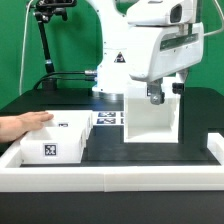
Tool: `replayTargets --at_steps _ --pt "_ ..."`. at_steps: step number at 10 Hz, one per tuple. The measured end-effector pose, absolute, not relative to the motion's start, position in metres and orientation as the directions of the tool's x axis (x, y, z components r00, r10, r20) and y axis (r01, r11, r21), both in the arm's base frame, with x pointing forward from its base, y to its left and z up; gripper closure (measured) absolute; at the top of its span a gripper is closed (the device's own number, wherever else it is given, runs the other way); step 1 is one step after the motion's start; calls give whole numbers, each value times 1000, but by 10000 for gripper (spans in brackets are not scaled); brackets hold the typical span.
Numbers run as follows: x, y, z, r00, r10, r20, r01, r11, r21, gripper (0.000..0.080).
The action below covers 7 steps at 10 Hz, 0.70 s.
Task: Assemble drawer
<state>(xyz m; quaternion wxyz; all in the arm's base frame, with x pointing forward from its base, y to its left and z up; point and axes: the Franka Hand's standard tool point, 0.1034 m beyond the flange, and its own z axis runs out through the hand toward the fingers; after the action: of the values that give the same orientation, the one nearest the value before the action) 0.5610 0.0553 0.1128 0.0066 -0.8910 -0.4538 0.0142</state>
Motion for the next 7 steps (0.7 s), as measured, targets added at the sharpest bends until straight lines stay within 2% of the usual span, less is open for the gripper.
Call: replayTargets --at_steps 7 --pt "561 55 112 588 809 -20 808 -588 -25 150"
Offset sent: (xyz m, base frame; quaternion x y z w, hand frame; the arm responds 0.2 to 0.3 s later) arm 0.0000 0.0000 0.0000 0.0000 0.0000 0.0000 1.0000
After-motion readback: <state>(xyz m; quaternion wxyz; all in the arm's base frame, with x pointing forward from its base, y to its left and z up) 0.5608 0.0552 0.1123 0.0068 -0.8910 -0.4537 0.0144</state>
